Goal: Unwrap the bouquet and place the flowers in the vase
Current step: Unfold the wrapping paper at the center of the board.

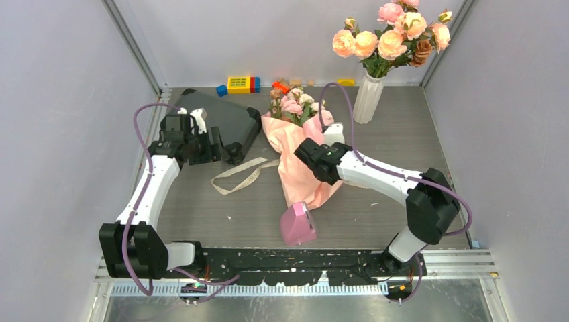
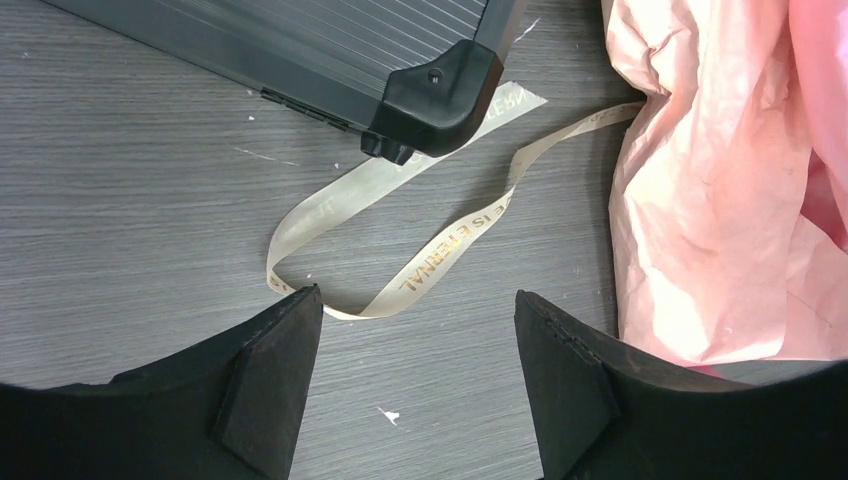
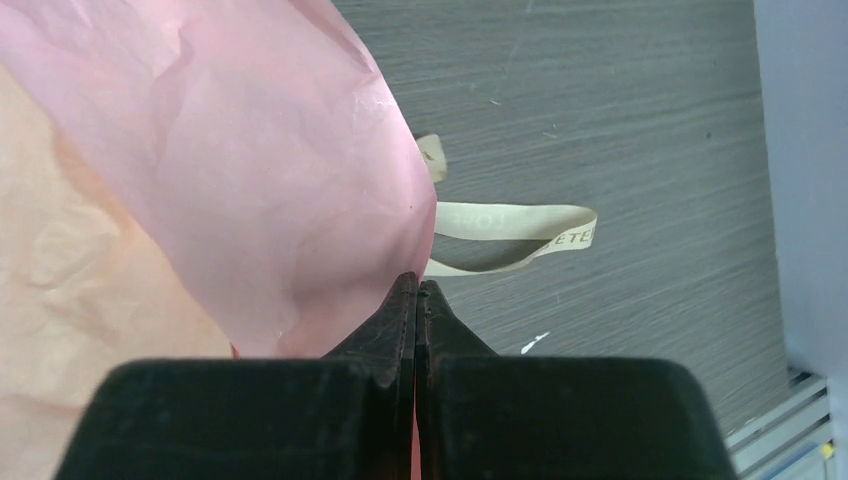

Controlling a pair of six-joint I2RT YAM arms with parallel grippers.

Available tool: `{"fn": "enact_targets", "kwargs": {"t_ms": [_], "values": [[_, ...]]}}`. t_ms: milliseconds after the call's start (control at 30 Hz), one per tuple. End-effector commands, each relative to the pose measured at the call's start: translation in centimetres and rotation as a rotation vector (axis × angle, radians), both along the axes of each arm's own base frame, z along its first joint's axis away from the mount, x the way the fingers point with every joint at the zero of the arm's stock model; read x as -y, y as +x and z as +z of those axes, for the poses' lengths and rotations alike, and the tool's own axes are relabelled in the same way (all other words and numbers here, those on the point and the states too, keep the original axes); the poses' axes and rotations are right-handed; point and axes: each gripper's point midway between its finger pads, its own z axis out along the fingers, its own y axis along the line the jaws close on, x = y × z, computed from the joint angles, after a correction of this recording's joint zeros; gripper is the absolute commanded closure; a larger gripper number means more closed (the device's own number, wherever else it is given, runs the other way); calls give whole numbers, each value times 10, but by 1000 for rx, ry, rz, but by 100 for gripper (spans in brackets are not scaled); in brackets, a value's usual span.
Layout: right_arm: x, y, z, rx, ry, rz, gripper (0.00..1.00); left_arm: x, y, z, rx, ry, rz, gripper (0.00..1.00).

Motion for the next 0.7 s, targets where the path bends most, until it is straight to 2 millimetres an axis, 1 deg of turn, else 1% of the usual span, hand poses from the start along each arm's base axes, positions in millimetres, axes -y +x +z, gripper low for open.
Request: {"fn": "enact_targets", "kwargs": {"t_ms": [0, 100, 133, 267, 433, 467, 500, 533, 567, 600, 633, 667], "values": [[15, 4, -4, 116, 169, -175, 100, 5, 2, 2, 16, -26, -18, 27], [28, 2, -18, 115, 207, -245, 100, 7, 2, 1, 12, -36, -22, 27], [31, -1, -25, 107, 219, -266, 100, 8, 2, 1, 12, -41, -26, 27], [47, -9, -44, 103, 259, -365, 100, 14, 1, 3, 23, -64, -36, 28], [65, -21, -55, 131, 303, -454, 98, 30, -2, 6, 24, -127, -46, 28], [68, -22, -52, 147, 322, -466, 95, 33, -3, 6, 21, -141, -45, 29], [72, -25, -56, 150, 327, -478, 94, 38, -4, 6, 21, -158, -44, 29], [76, -25, -53, 166, 346, -492, 90, 42, -5, 7, 23, -176, -42, 29], [79, -28, -55, 166, 353, -501, 88, 48, -5, 7, 27, -194, -42, 29], [83, -28, -51, 183, 371, -513, 81, 53, -5, 9, 33, -213, -40, 29], [87, -30, -51, 186, 373, -516, 73, 60, -6, 9, 37, -230, -42, 29], [89, -30, -45, 205, 389, -518, 65, 68, -7, 9, 41, -247, -52, 29]]}}
